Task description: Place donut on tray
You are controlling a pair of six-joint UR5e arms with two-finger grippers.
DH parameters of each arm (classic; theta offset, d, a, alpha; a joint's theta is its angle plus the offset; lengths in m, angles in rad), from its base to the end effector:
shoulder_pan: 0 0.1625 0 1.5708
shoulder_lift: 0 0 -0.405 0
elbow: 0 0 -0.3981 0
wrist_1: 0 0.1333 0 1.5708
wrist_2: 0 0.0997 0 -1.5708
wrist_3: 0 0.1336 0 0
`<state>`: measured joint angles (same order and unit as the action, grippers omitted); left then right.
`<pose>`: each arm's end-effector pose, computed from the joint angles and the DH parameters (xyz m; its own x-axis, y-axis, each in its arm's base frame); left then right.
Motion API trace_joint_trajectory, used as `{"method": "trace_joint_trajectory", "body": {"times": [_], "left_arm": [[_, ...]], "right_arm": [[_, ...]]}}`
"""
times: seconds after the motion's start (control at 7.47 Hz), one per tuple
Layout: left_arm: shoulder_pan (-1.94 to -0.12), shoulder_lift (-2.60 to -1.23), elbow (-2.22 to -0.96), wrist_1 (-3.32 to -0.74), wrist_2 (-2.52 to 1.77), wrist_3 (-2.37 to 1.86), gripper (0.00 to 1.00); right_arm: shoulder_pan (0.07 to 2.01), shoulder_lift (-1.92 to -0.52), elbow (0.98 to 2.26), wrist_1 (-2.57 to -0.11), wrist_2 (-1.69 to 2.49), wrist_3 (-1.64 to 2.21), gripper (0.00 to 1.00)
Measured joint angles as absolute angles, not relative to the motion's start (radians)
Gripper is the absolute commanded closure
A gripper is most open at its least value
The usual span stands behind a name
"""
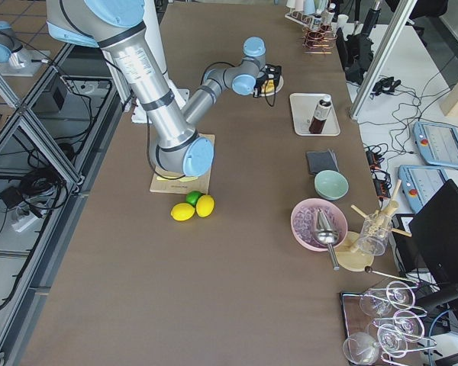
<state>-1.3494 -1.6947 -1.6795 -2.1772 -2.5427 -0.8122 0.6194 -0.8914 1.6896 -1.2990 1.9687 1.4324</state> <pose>0.1006 -0.5515 0.4488 0.3920 0.0244 -0.9196 0.2003 0.9734 0.1112 -0.5131 -0.4659 0.1642 0.4229 0.1453 0.8945 -0.2020 0.9773 -0.0632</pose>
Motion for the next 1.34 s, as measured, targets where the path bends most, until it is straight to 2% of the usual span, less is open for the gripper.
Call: {"method": "trace_joint_trajectory", "body": {"times": [0.4, 0.67, 0.8, 0.94, 1.07, 1.34], "left_arm": [[-1.135, -1.741, -1.685, -2.360, -2.395, -1.128, 0.03], [-1.028, -1.776, -1.695, -2.405, -2.297, -1.243, 0.07], [-1.005, -1.782, -1.704, -2.409, -2.278, -1.268, 0.24], [-0.993, -1.784, -1.714, -2.411, -2.270, -1.281, 0.46], [-0.987, -1.784, -1.720, -2.411, -2.267, -1.285, 0.57], [-0.981, -1.782, -1.723, -2.411, -2.266, -1.287, 0.58]], "right_arm": [[0.561, -0.743, 1.615, -1.392, 1.906, 1.478, 1.00], [0.528, -0.610, 1.490, -1.414, 1.857, 1.558, 1.00], [0.511, -0.548, 1.422, -1.413, 1.832, 1.593, 1.00], [0.498, -0.499, 1.367, -1.412, 1.812, 1.621, 1.00], [0.492, -0.475, 1.340, -1.411, 1.801, 1.634, 1.00], [0.494, -0.462, 1.325, -1.409, 1.794, 1.639, 1.00]]}}
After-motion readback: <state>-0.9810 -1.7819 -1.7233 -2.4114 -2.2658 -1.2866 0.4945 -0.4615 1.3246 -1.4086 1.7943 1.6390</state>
